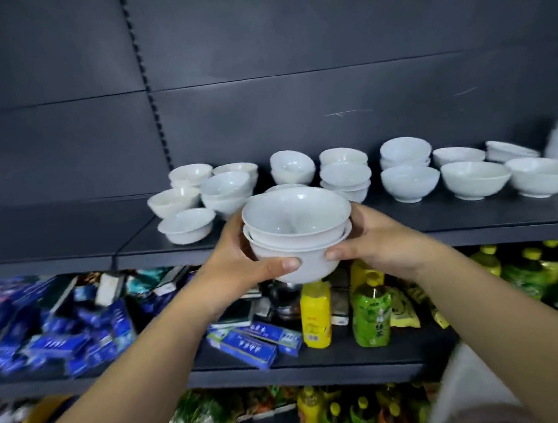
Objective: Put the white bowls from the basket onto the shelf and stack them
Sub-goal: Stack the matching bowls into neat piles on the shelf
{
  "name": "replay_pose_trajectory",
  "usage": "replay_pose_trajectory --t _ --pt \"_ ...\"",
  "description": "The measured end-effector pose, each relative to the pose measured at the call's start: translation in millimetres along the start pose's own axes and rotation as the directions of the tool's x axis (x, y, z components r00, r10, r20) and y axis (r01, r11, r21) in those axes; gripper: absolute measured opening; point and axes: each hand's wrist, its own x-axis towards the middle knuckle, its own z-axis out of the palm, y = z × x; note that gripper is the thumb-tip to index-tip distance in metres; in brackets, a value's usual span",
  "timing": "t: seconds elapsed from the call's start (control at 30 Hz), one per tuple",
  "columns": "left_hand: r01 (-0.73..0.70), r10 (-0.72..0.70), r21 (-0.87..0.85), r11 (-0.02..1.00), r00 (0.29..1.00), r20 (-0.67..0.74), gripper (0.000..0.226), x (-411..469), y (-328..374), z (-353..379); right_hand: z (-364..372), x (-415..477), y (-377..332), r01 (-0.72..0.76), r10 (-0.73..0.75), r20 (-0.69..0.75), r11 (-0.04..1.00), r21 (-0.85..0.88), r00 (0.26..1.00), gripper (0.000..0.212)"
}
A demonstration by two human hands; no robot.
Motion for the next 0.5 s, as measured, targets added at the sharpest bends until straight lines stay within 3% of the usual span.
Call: replay_pose_trajectory --t 0.1,0.2,0.3,0.5 --pt "-0.063 0.040 0.139 0.988 0.986 0.164 0.090 58 -8 0 -36 23 6 0.003 -0.002 0.003 0.996 -0.088 1.000 0.080" --pt "-0.064 0.003 0.171 0.983 0.940 0.340 0.078 122 -15 0 -77 51 10 0.002 -0.011 -0.064 0.991 -0.134 0.998 0.074" --pt "-0.035 -0.056 0.211 0.977 0.911 0.408 0.066 174 -21 1 -111 78 19 -0.007 -0.019 -0.148 0.984 -0.178 0.989 0.080" --pt "-0.036 -0.132 0.306 0.951 0.850 0.510 0.068 232 -51 5 -143 102 47 -0.063 0.013 -0.219 0.972 -0.226 0.976 0.070"
